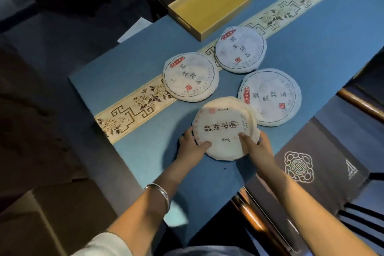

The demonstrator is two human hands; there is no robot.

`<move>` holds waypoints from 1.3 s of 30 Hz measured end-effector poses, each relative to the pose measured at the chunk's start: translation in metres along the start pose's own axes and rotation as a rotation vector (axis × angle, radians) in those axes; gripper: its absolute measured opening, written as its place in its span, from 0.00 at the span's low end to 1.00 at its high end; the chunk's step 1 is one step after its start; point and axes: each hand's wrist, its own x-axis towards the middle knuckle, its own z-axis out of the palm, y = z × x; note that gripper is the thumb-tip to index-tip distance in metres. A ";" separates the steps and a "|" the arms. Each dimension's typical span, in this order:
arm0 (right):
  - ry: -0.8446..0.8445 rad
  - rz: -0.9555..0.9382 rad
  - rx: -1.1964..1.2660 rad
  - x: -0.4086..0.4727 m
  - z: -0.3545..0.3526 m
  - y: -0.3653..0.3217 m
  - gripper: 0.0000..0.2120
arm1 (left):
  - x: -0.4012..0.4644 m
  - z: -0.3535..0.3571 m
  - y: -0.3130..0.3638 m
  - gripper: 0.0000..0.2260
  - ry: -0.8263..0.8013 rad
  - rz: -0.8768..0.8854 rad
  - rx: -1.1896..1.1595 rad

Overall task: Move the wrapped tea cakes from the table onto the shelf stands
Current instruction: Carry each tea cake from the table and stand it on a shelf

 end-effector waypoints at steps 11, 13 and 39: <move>-0.220 -0.065 0.119 0.005 -0.010 -0.011 0.13 | -0.024 0.010 0.000 0.27 0.067 -0.087 -0.567; -0.240 -0.077 0.114 -0.002 -0.009 -0.013 0.18 | -0.035 0.012 -0.001 0.28 0.114 -0.126 -0.708; -1.081 -0.233 0.106 -0.150 0.151 -0.214 0.34 | -0.198 -0.198 0.048 0.37 0.893 0.556 -0.761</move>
